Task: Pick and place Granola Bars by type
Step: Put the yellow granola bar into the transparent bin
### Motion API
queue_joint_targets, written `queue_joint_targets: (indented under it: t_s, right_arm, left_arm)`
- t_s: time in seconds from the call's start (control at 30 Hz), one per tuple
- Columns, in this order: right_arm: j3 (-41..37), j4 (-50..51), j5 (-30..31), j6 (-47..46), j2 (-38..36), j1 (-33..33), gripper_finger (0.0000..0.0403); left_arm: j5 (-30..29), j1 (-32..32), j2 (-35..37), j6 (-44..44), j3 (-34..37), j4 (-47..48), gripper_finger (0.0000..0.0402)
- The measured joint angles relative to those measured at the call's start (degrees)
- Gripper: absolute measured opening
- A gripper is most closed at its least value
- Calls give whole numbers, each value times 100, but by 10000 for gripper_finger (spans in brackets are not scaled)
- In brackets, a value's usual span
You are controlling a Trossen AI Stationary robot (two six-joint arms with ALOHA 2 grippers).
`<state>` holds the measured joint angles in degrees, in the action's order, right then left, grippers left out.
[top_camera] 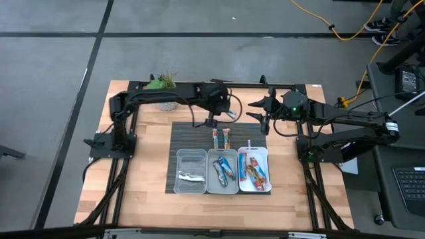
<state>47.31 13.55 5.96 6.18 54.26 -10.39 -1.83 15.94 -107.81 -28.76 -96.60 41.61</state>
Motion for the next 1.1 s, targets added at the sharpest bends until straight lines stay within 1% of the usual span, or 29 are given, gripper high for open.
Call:
queue_joint_targets:
  t_s: [0.2, 0.33, 0.43, 0.57, 0.63, 0.8, 0.97, 1.1]
  right_arm:
    - [0, 160, 0, -6, 0, 2, 174]
    - [0, 122, 0, 18, 0, 1, 174]
    - [0, 80, 0, 25, 0, 0, 174]
    - [0, 77, 0, 51, 0, 0, 174]
    - [0, 34, 0, 73, 0, 1, 174]
    - [0, -78, 0, 146, 0, 0, 174]
    - [0, -193, 2, 174, 0, 2, 174]
    - [0, -222, 2, 163, 0, 0, 174]
  left_arm:
    - [343, -10, 760, 471, 0, 557, 4]
    - [556, -71, 1303, 776, 163, 822, 4]
    - [738, -166, 1667, 1020, 302, 1058, 3]
    - [779, -398, 2033, 1248, 341, 1517, 5]
    - [779, -553, 2160, 1355, 341, 1725, 4]
    - [723, -926, 2395, 1637, 343, 1848, 5]
    - [650, -1145, 2450, 1737, 343, 1826, 3]
    - [754, -1307, 2425, 1771, 343, 1825, 5]
